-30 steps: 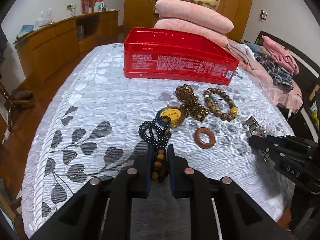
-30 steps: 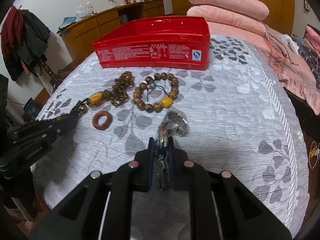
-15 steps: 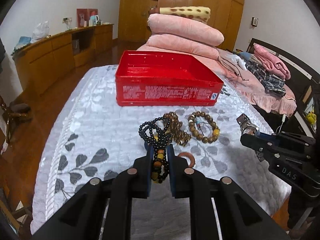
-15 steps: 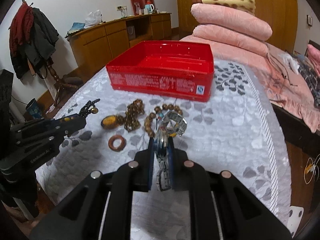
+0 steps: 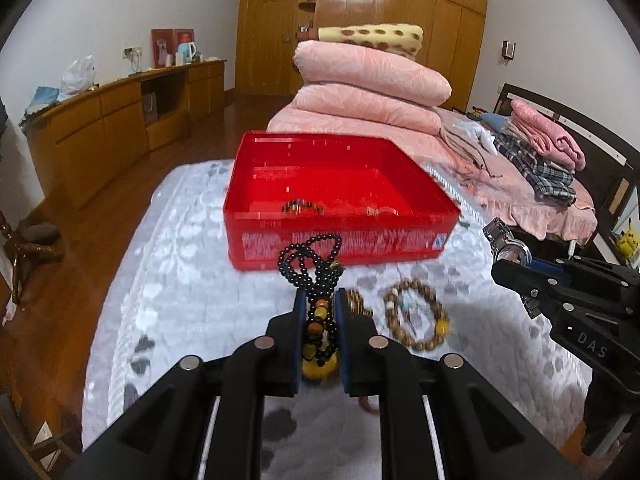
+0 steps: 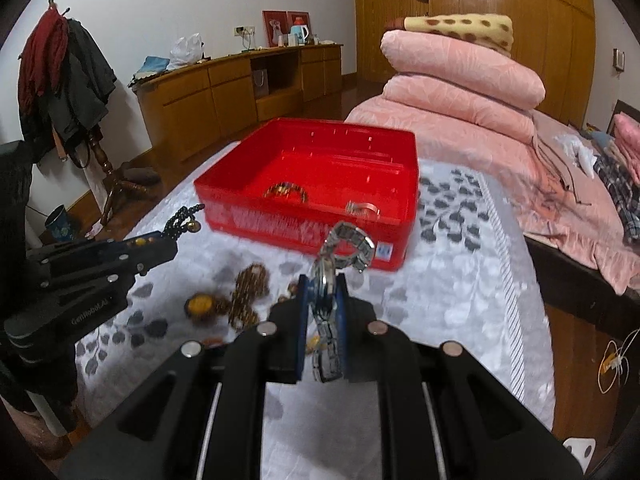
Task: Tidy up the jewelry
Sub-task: 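Carry the watch with the right tool and the bead strand with the left tool over the red box, then open the right tool to drop the watch into the box while the left tool drops the bead strand, then move both open tools back toward the remaining jewelry beside the box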
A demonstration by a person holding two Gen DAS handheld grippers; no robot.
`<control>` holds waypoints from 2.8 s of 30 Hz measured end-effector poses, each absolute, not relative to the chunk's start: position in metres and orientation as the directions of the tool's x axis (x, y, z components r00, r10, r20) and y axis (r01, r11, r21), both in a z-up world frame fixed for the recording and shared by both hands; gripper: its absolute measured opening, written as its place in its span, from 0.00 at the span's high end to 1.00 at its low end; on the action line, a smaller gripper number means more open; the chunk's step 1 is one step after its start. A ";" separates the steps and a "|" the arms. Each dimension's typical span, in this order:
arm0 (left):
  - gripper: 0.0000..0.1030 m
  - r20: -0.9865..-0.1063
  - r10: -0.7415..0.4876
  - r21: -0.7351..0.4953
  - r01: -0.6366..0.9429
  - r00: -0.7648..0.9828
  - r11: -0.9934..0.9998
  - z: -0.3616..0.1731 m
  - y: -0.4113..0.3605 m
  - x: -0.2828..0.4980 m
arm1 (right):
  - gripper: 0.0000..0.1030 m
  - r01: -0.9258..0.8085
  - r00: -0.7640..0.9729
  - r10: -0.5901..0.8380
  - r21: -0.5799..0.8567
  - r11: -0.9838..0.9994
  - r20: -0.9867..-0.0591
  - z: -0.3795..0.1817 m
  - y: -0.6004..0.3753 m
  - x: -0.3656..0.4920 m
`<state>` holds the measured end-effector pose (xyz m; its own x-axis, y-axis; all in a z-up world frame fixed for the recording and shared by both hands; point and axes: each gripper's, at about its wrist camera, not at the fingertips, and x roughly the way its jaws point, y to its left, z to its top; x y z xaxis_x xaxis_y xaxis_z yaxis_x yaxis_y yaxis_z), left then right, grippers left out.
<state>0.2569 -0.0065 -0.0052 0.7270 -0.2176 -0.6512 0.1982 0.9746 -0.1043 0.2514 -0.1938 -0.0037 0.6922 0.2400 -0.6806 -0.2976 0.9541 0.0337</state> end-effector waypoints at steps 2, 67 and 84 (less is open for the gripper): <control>0.86 -0.642 -0.220 -0.104 0.200 0.735 0.974 0.001 -0.007 0.268 | 0.89 -0.297 0.698 0.238 0.029 0.954 -0.675 0.002 -0.194 0.263; 0.57 -0.643 0.014 -0.022 -0.036 0.766 0.999 -0.011 -0.004 0.302 | 0.55 -0.054 0.716 0.030 -0.013 0.998 -0.698 -0.025 -0.201 0.302; 0.50 -0.692 0.030 0.013 -0.029 0.721 1.000 -0.037 0.007 0.241 | 0.50 -0.067 0.675 0.047 0.003 0.998 -0.736 -0.053 -0.200 0.238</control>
<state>0.2409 0.0071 -0.0372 0.7209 0.0299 -0.6924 -0.0285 0.9995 0.0134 0.2380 -0.1996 -0.0529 0.6754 0.0475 -0.7359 -0.0665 0.9978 0.0033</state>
